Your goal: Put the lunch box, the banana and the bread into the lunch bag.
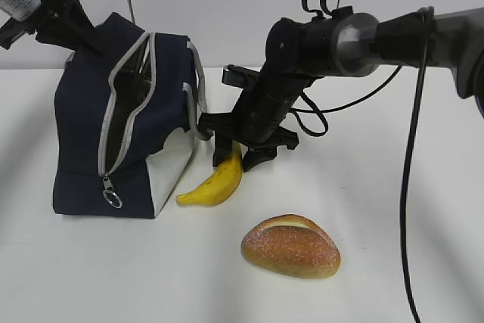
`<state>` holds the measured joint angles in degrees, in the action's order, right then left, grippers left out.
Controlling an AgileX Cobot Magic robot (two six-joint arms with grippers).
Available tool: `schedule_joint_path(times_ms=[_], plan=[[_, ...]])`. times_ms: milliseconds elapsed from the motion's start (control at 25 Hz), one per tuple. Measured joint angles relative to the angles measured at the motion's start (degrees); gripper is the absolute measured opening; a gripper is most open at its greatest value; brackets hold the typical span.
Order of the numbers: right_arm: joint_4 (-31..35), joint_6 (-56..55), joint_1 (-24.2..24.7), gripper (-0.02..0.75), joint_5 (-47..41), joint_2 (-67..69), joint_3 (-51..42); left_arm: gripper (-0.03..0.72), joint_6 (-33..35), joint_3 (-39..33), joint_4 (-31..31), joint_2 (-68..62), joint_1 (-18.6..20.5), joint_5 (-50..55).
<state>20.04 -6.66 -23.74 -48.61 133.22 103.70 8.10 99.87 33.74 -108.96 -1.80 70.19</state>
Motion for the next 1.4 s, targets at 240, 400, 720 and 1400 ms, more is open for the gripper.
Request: schedule_joint_path(times_ms=[240, 400, 720, 1400], plan=[[0.3, -0.3, -0.1, 0.359, -0.3, 0.7, 0.1, -0.003, 0.0, 0.0, 0.0, 0.0, 0.0, 0.0], [-2.2, -0.3, -0.1, 0.355, -3.7, 1.1, 2.4, -0.003, 0.0, 0.0, 0.0, 0.0, 0.0, 0.1], [-16.4, -0.4, 2.8, 0.354, -17.3, -2.0, 10.7, -0.003, 0.0, 0.0, 0.1, 0.0, 0.0, 0.1], [-6.5, 3.8, 4.5, 0.354, -23.1, -13.6, 20.8, -0.003, 0.0, 0.0, 2.4, 0.0, 0.0, 0.0]])
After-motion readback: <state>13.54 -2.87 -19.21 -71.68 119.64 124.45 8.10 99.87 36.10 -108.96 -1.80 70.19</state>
